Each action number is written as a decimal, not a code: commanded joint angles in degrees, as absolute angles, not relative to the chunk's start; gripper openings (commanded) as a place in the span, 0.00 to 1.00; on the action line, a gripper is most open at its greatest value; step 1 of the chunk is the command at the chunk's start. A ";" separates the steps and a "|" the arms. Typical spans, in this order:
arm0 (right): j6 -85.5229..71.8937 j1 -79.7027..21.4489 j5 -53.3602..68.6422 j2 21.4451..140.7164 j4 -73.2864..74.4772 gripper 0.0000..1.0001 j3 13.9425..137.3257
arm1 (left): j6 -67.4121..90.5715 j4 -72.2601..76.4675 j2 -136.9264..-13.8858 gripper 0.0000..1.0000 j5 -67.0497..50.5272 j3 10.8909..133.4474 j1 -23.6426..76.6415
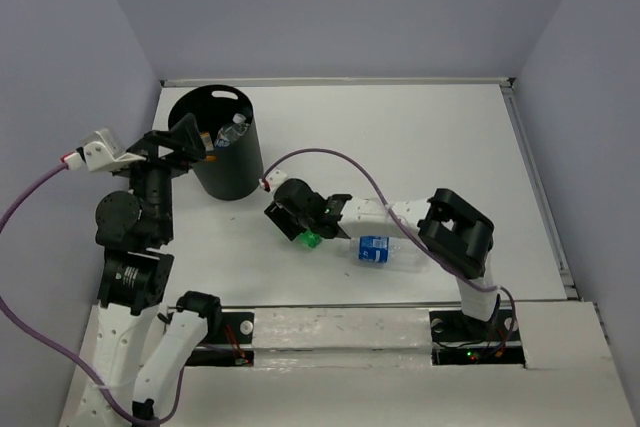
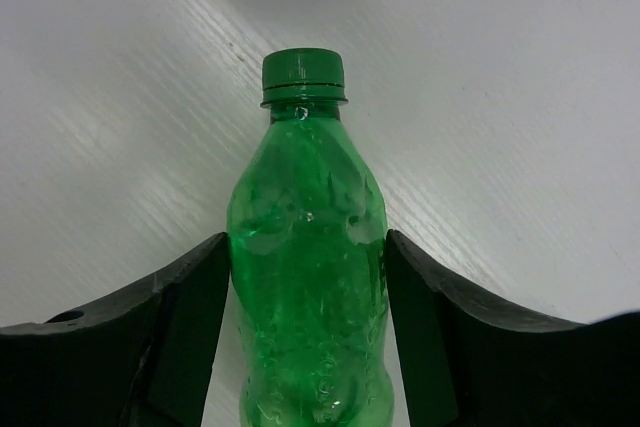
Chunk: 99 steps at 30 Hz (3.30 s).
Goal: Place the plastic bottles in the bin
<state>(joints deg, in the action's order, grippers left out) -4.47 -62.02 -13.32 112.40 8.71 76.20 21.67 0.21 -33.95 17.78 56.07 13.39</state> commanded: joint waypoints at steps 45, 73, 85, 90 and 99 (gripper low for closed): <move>2.29 -58.10 -11.43 112.22 -8.96 0.29 115.90 | 21.44 -3.78 -16.08 0.96 25.31 42.98 22.94; -13.71 -51.06 12.04 136.15 -22.50 0.93 136.06 | 19.95 -1.59 -18.01 0.94 20.13 42.10 22.15; -13.97 -45.27 -3.24 93.55 -19.07 0.80 85.84 | 18.36 2.02 -32.24 0.91 -14.74 44.38 22.76; -20.03 -41.84 -9.57 73.16 -18.64 0.74 52.91 | 18.99 2.20 -43.22 0.90 -12.86 46.14 33.28; -32.41 -37.79 -21.00 40.22 -3.79 0.68 26.56 | 9.15 -8.00 -73.45 0.90 13.26 61.34 58.26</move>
<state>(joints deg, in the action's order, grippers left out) -24.84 -39.07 -14.66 51.59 -9.87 32.03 15.14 -5.39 -65.98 2.07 55.70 53.39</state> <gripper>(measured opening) 0.681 0.892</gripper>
